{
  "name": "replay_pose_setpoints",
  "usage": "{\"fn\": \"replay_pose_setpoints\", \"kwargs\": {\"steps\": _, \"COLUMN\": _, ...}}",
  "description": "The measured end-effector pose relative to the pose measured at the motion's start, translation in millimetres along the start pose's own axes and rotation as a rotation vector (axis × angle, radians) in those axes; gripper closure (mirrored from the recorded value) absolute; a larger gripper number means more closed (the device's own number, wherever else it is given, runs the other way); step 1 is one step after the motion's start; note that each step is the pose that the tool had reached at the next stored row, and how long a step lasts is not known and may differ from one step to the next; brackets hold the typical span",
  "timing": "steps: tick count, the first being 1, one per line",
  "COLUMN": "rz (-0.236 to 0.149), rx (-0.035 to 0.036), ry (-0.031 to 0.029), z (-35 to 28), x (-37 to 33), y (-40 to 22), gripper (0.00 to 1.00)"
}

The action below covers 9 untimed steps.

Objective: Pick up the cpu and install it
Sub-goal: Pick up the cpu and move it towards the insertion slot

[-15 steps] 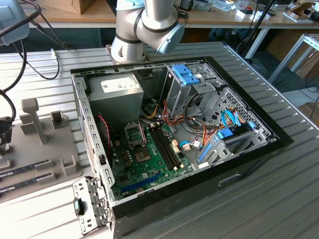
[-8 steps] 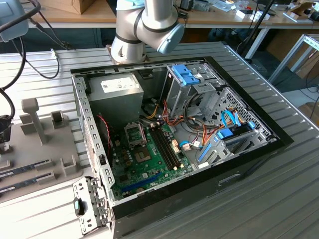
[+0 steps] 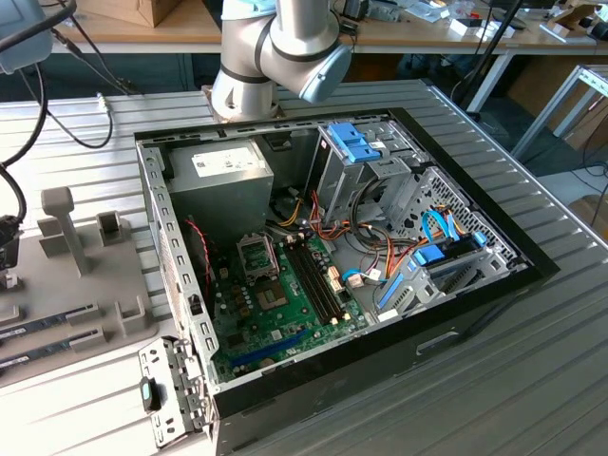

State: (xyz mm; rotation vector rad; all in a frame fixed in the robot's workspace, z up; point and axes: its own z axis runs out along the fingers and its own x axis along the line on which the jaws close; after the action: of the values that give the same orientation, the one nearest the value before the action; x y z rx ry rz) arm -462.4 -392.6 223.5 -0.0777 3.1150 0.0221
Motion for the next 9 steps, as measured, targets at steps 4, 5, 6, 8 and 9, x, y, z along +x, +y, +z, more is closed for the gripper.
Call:
{"fn": "replay_pose_setpoints", "kwargs": {"steps": 4, "rz": 0.0, "rx": 0.0, "ry": -0.0001, "z": -1.8, "x": 0.0, "y": 0.0, "gripper": 0.53}}
{"fn": "replay_pose_setpoints", "kwargs": {"steps": 5, "rz": 0.0, "rx": 0.0, "ry": 0.0, "z": -3.2, "x": -0.1, "y": 0.0, "gripper": 0.53}}
{"fn": "replay_pose_setpoints", "kwargs": {"steps": 6, "rz": 0.0, "rx": 0.0, "ry": 0.0, "z": -4.3, "x": -0.1, "y": 0.0, "gripper": 0.53}}
{"fn": "replay_pose_setpoints", "kwargs": {"steps": 8, "rz": 0.0, "rx": -0.0001, "ry": -0.0002, "z": -6.0, "x": -0.2, "y": 0.1, "gripper": 0.53}}
{"fn": "replay_pose_setpoints", "kwargs": {"steps": 9, "rz": 0.0, "rx": 0.0, "ry": -0.0001, "z": -6.5, "x": -0.2, "y": 0.1, "gripper": 0.53}}
